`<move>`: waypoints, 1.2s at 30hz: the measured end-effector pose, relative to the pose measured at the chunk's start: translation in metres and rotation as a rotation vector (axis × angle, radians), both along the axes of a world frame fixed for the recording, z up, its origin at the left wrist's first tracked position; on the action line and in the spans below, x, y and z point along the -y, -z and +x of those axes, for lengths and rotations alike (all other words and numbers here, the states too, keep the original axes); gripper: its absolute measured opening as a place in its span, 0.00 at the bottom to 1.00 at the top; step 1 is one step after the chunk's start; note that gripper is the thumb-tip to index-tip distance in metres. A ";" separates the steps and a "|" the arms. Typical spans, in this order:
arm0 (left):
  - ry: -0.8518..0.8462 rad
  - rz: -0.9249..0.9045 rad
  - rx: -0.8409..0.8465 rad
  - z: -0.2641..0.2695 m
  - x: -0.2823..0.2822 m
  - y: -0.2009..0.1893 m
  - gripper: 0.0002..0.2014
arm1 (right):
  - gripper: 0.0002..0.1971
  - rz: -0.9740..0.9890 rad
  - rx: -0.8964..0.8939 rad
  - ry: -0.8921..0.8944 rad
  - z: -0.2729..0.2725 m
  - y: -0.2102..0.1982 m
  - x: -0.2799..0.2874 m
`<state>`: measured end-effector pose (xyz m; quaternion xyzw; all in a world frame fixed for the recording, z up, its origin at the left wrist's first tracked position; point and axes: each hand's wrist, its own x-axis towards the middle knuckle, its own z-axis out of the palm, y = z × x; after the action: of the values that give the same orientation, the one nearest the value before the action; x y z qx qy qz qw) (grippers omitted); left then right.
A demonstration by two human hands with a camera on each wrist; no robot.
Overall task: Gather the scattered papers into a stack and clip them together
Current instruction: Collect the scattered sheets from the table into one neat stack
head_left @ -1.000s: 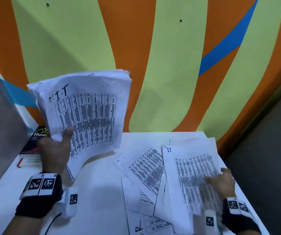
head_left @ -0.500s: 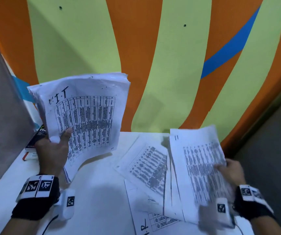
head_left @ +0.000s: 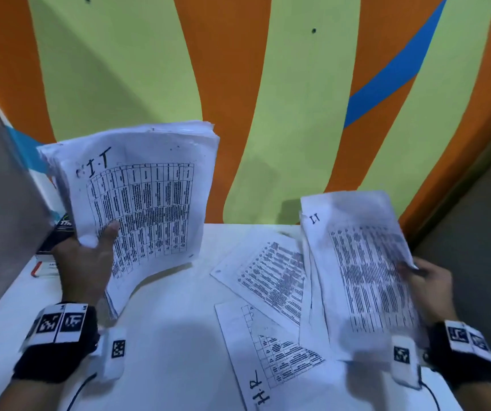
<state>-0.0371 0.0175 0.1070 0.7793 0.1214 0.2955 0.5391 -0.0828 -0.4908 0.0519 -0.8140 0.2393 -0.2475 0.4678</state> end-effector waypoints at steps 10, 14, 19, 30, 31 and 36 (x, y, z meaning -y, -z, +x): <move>0.013 -0.046 0.069 -0.005 0.012 0.001 0.26 | 0.08 -0.158 -0.339 0.085 0.005 0.037 -0.013; 0.006 -0.022 0.090 -0.003 0.010 0.006 0.23 | 0.08 -0.359 -0.342 0.057 -0.005 0.058 -0.040; -0.033 0.035 0.071 0.001 0.009 0.012 0.24 | 0.19 -0.199 -0.207 0.038 -0.004 0.049 -0.027; 0.004 -0.022 0.119 -0.002 0.028 0.011 0.19 | 0.11 0.100 -0.291 0.170 0.000 0.050 0.017; 0.000 -0.013 0.128 -0.001 0.028 0.012 0.20 | 0.10 0.039 -0.313 0.164 -0.003 0.055 0.015; 0.032 0.004 0.098 0.009 0.023 0.022 0.36 | 0.09 -0.232 -0.322 0.121 -0.018 0.056 0.007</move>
<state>-0.0280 -0.0057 0.0854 0.7667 0.0816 0.3248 0.5477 -0.1010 -0.4975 -0.0039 -0.8757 0.3292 -0.1677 0.3108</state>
